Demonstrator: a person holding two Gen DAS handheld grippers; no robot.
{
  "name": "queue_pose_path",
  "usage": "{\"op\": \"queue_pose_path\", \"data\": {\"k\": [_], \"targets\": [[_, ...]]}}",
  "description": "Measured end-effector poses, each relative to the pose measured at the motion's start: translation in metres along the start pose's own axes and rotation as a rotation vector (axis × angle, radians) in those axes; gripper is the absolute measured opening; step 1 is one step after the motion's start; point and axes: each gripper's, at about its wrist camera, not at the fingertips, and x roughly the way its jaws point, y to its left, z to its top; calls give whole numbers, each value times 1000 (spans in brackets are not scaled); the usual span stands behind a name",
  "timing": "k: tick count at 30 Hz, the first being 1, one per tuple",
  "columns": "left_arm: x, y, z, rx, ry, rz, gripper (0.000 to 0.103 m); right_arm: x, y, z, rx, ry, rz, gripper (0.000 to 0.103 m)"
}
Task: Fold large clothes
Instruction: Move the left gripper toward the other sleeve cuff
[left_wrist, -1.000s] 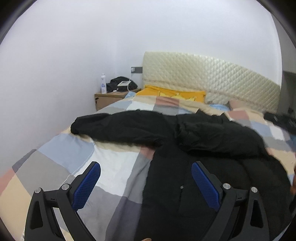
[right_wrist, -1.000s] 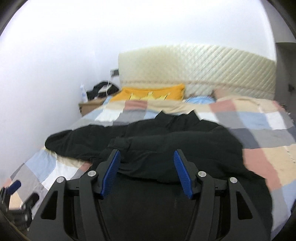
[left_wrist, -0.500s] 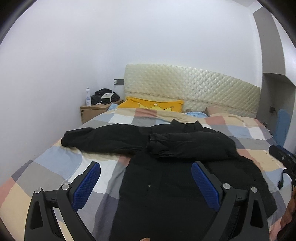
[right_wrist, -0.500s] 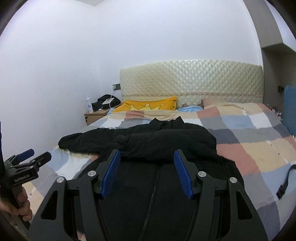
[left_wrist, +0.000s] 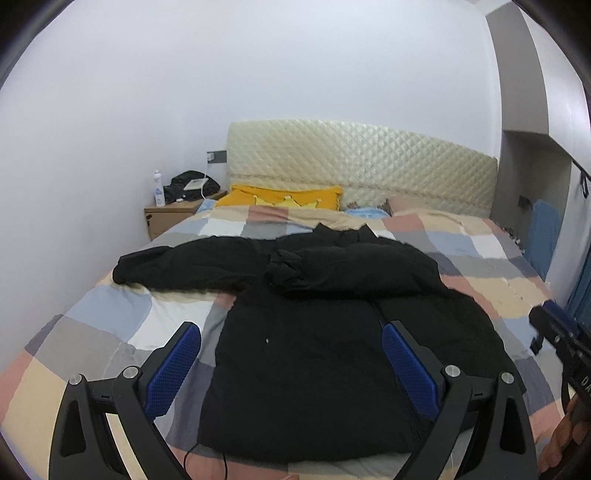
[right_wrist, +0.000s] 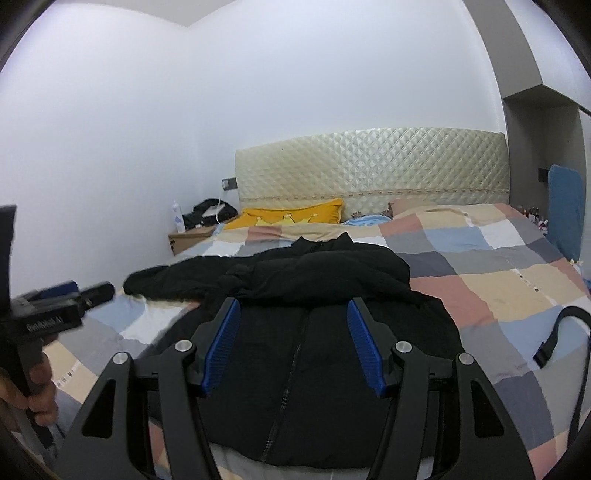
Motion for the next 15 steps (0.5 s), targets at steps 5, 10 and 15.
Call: {"op": "queue_pose_path", "data": {"k": [5,10,15], "targets": [[-2,-7,-6,-15,12,9,100,-9,-6,-9,-19,-13,-30,65],[-1,-11,-8,-17,12,18,100,-2,-13,-21,-23,21,-32,72],[2,-12,-9,-16,16,22,100,-1,-14,-24,-36,27,-38,79]]}}
